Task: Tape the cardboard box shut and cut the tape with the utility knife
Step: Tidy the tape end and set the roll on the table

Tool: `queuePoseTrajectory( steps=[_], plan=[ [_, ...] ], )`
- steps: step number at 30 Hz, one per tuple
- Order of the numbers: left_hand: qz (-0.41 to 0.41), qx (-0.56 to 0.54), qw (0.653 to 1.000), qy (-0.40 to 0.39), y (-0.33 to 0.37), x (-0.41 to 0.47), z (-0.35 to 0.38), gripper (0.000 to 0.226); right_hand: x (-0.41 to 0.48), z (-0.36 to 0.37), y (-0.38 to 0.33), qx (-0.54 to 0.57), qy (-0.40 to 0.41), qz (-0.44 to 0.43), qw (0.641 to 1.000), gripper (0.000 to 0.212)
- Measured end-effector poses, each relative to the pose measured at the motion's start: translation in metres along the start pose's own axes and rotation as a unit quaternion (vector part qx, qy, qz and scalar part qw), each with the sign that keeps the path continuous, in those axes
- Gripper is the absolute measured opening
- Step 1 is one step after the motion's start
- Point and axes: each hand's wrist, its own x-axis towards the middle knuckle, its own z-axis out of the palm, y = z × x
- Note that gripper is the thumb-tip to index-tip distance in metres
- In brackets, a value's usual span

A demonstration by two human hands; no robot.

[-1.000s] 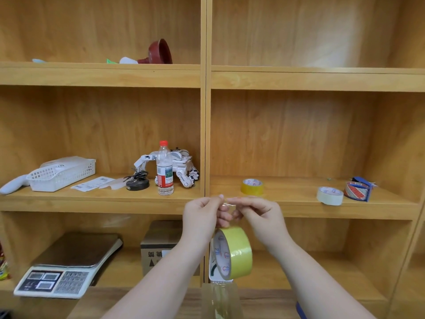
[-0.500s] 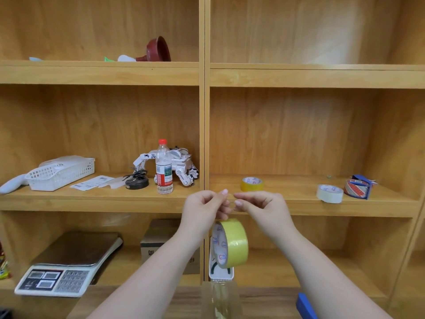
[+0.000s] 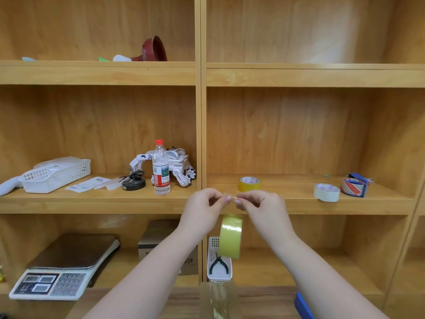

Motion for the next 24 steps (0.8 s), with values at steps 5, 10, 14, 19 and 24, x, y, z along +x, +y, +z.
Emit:
queuePoseTrajectory(
  steps=[5,10,14,19,24],
  plan=[
    [0.020,0.061,0.998,0.013,0.001,0.000,0.003,0.025,0.001,0.000,-0.001,-0.043,0.006,-0.003,0.999,0.004],
    [0.038,0.131,0.990,0.043,0.000,0.000,0.003,0.028,0.003,0.000,-0.003,-0.064,-0.002,-0.008,0.998,0.008],
    [0.043,0.129,0.987,0.082,-0.005,-0.001,0.001,0.032,0.005,0.001,-0.004,-0.077,-0.005,-0.013,0.997,0.009],
    [0.108,0.067,0.992,0.013,-0.012,0.006,-0.002,0.034,0.007,0.001,-0.002,-0.081,-0.012,-0.023,0.996,0.011],
    [0.083,0.042,0.996,-0.002,-0.015,0.009,0.001,0.004,0.005,-0.002,-0.001,-0.094,-0.018,-0.014,0.995,0.011]
  ],
)
